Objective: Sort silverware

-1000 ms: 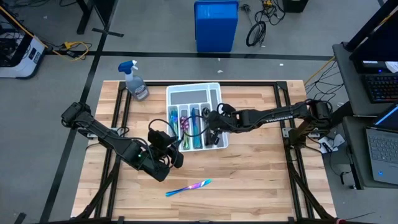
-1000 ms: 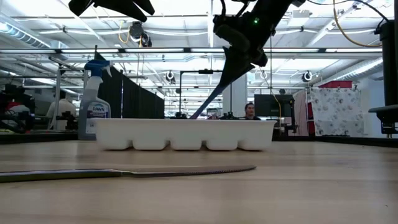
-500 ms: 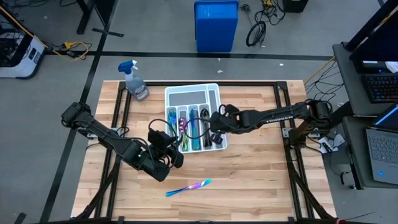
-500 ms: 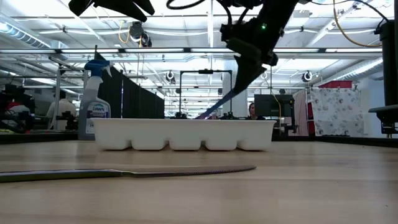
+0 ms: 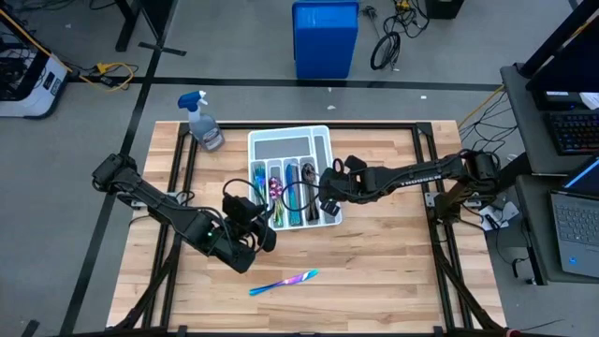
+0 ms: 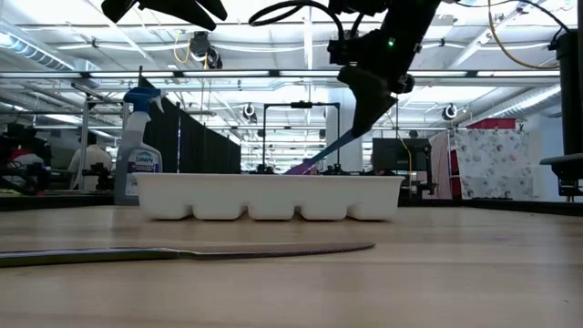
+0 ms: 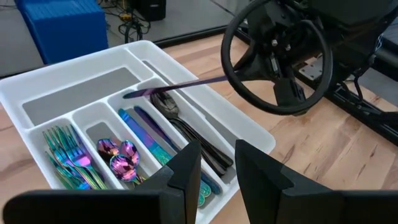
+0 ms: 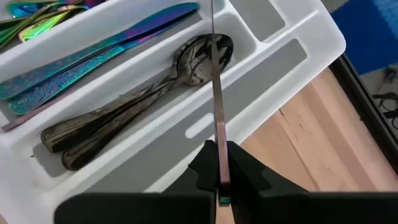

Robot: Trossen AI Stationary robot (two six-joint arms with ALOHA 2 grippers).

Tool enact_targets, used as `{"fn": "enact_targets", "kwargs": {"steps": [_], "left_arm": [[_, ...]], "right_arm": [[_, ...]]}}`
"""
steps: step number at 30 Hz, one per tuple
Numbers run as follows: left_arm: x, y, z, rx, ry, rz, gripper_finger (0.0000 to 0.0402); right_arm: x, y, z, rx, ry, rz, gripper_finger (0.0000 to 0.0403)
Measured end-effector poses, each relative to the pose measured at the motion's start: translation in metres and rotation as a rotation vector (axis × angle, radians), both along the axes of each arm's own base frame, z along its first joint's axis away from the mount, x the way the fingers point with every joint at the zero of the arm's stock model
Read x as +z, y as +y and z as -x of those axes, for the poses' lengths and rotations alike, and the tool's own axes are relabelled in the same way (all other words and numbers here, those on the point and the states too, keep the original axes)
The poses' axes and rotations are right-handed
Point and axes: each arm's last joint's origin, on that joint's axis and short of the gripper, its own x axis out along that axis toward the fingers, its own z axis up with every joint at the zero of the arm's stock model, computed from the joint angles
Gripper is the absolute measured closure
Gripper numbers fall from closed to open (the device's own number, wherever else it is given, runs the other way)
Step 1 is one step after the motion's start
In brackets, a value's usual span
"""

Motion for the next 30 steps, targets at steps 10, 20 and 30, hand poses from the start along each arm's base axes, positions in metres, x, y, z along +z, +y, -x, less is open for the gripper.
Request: {"fn": "enact_targets", "kwargs": {"steps": [10,20,30], "left_arm": [[0.001,0.000,-0.001,0.002,-0.012,0.000,0.0317],[0.007,-0.005,-0.009,-0.060,-0.047,-0.034,0.0317],[0.008,-0.005,-0.009,-0.064,-0.052,-0.034,0.0317]], "right_arm": [[0.004,0.013,-0.009,0.052,-0.099,0.001,0.0403],[0.003,0.015,-0.006,0.034,-0.081,-0.012,0.0402],[0.005,0.016,-0.011,0.067,-0.124,-0.037,0.0391]]}}
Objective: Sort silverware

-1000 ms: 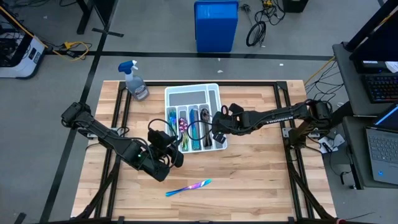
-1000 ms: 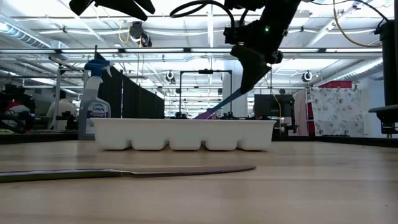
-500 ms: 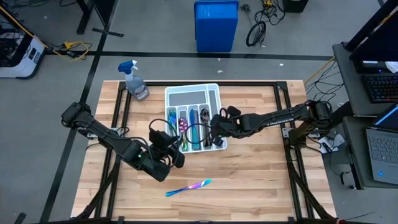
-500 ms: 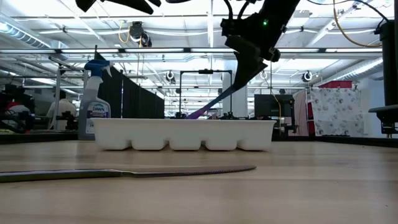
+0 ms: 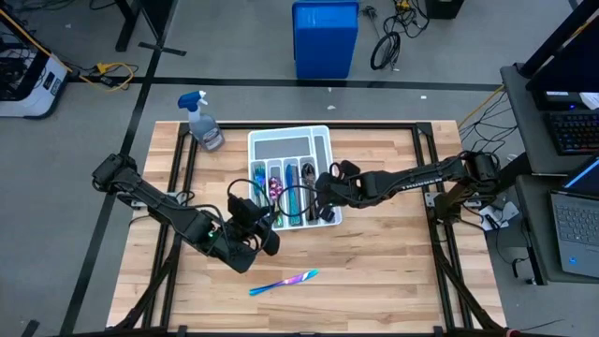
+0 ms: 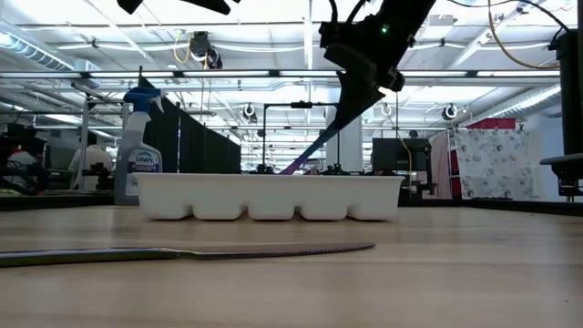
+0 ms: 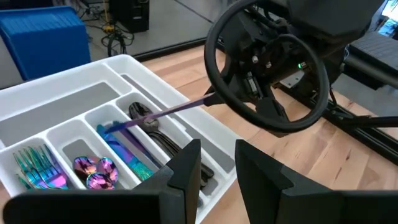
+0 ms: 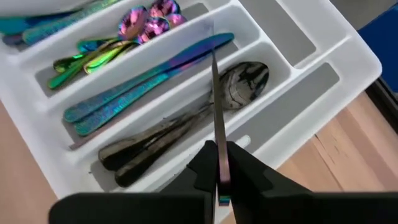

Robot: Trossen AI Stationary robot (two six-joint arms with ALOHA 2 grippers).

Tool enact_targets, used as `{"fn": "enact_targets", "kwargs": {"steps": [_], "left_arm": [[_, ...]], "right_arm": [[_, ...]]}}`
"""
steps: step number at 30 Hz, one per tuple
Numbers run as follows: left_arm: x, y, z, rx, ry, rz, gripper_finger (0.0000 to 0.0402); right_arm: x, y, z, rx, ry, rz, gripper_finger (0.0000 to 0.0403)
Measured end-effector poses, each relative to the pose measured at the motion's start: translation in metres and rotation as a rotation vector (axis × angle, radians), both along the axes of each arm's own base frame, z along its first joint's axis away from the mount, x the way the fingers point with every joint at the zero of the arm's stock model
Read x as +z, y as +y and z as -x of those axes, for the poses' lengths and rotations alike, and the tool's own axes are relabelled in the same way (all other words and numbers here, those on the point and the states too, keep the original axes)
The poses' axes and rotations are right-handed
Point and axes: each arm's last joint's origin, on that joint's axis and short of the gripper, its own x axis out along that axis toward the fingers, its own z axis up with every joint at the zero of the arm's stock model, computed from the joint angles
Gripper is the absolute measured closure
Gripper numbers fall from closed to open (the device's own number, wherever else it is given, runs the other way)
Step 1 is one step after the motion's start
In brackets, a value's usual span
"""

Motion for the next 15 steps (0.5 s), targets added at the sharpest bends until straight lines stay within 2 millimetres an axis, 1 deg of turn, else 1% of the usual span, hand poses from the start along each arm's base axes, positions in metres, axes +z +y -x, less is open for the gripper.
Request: {"fn": "enact_targets", "kwargs": {"steps": [7,15], "left_arm": [[-0.0001,0.0000,0.0001,-0.001,0.002,0.000,0.0317],[-0.0002,0.0000,0.0002,-0.001,0.004,0.000,0.0317]], "right_arm": [[0.0004,0.0002,-0.0008,0.004,-0.009,-0.006,0.0396],[0.0050,0.0037,-0.0094,0.081,-0.094,-0.073,0.0379]]}}
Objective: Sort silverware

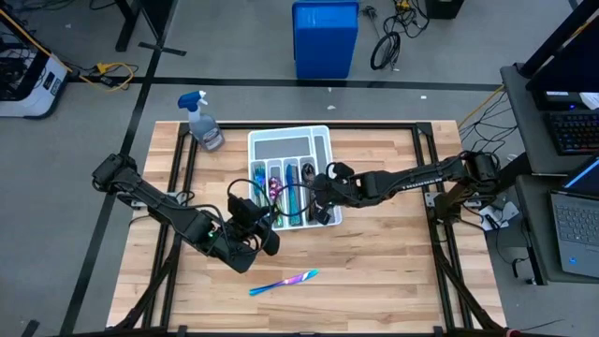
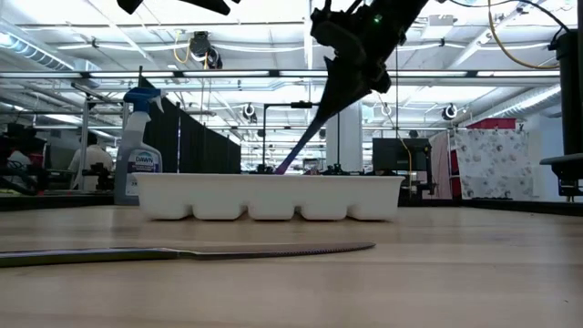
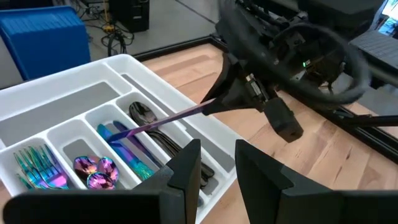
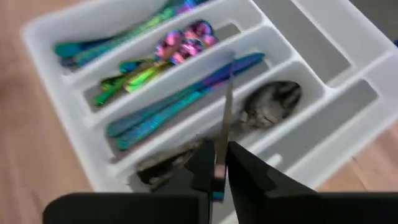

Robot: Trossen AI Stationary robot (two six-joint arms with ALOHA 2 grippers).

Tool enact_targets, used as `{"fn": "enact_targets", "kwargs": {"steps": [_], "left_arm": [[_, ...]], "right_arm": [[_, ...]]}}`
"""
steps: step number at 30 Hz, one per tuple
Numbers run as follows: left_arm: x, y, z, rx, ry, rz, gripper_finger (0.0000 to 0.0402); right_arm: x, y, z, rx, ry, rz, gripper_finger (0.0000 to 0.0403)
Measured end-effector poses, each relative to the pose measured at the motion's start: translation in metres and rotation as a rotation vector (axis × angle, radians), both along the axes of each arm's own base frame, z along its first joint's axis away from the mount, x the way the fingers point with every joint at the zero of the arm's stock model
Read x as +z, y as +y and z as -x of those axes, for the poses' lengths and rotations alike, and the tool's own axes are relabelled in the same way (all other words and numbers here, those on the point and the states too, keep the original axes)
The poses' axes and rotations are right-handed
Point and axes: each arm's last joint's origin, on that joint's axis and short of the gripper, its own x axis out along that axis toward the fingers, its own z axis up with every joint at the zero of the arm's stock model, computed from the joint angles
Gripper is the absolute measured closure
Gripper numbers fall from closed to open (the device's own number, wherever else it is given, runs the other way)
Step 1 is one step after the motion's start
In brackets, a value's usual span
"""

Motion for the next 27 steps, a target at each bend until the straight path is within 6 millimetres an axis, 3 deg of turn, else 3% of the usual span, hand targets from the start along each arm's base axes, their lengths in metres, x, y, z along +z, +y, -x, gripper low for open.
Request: {"fn": "enact_targets", "kwargs": {"steps": [13,27], "left_arm": [[0.000,0.000,0.000,-0.001,0.001,0.000,0.0317],[0.000,0.000,0.000,-0.001,0.001,0.000,0.0317]], "right_arm": [[0.004,0.010,-0.007,0.154,-0.068,-0.151,0.0344],[0.013,0.020,-0.015,0.234,-0.189,-0.129,0.0299]]}}
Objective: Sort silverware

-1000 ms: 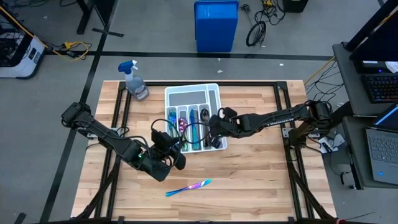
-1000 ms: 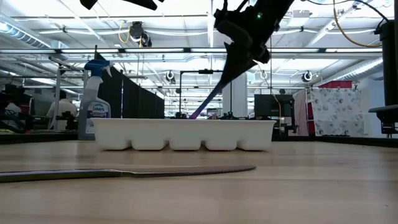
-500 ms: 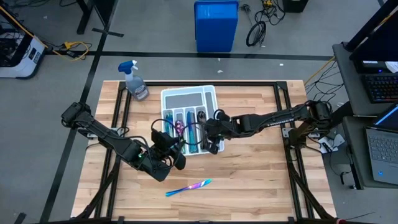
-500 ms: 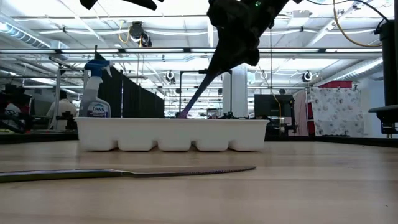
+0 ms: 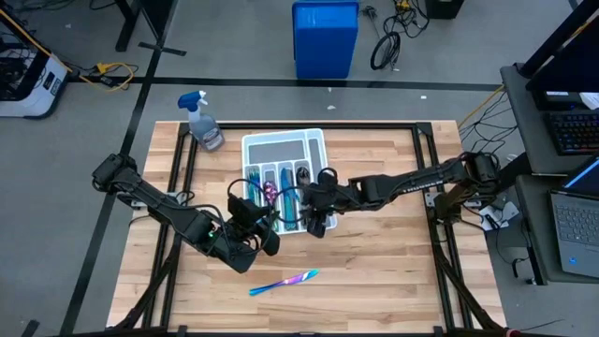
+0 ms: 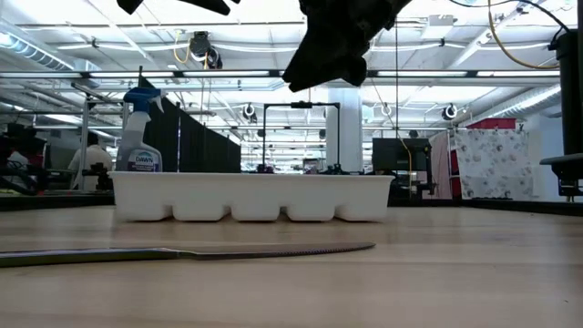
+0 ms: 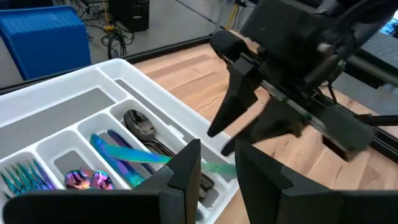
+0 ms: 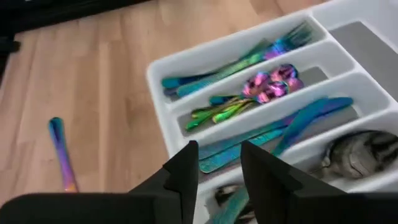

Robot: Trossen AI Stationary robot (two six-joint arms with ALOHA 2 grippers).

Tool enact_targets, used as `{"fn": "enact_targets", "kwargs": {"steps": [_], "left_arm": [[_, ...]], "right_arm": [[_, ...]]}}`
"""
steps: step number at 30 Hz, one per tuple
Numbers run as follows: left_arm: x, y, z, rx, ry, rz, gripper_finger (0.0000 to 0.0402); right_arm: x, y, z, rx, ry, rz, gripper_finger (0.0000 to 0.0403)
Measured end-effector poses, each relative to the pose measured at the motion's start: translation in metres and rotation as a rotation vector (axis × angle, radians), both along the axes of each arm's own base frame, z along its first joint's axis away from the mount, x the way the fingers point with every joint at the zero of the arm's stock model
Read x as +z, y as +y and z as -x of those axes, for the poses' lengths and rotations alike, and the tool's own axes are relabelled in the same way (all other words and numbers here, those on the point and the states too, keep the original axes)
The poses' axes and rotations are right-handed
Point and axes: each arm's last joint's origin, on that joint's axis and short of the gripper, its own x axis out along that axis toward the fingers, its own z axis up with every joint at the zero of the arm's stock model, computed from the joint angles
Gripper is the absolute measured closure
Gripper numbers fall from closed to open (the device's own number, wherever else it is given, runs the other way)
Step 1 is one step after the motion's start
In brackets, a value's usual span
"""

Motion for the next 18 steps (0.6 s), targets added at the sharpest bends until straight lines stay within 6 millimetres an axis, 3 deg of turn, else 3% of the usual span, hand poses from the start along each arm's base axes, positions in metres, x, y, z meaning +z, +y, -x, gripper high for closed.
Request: {"fn": "enact_targets", "kwargs": {"steps": [6,13,18], "left_arm": [[0.000,0.000,0.000,0.000,0.000,0.000,0.0317],[0.000,0.000,0.000,0.000,0.000,0.000,0.0317],[-0.002,-0.001,0.000,-0.040,0.029,0.051,0.0317]], "right_arm": [[-0.006,-0.002,0.006,-0.015,0.085,0.012,0.0296],[-0.039,-0.008,-0.003,-0.055,0.219,0.044,0.0296],[-0.050,-0.001,-0.003,-0.026,0.280,0.052,0.0296]]}}
